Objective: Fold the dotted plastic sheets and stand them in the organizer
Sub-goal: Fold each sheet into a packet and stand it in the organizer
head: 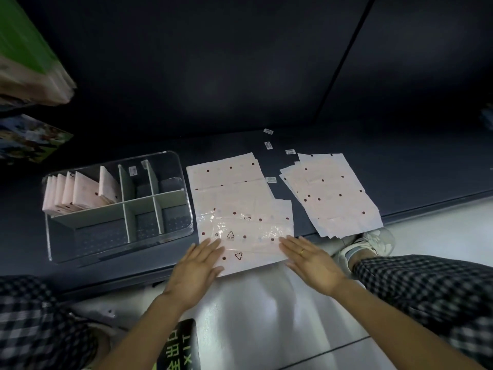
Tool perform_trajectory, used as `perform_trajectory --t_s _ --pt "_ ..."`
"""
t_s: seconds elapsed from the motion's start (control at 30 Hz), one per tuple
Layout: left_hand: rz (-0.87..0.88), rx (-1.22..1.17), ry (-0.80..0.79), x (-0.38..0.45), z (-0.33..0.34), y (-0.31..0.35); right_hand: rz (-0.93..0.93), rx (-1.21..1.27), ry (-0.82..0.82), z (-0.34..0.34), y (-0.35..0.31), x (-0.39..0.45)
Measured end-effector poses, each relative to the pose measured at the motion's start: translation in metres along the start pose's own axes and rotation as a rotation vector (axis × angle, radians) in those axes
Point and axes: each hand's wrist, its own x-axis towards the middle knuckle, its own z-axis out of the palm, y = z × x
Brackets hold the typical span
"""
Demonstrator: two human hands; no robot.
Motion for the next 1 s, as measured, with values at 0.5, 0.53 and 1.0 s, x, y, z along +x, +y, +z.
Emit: perform_trajectory --t_s 0.5,0.53,1.0 --pt "-0.053 -0.174 0.095 0.012 -0.011 0.009 0.16 0.192 0.021 0.002 -0.005 0.025" --pt "-0.059 -0.187 0.068 0.015 -0.014 0.008 0.233 0.321 -0.009 -0.003 -0.003 0.03" --pt "-0.162 -0.3 0.255 0.041 -0.074 0.022 0.527 1.037 -0.3 -0.046 0.044 0.076"
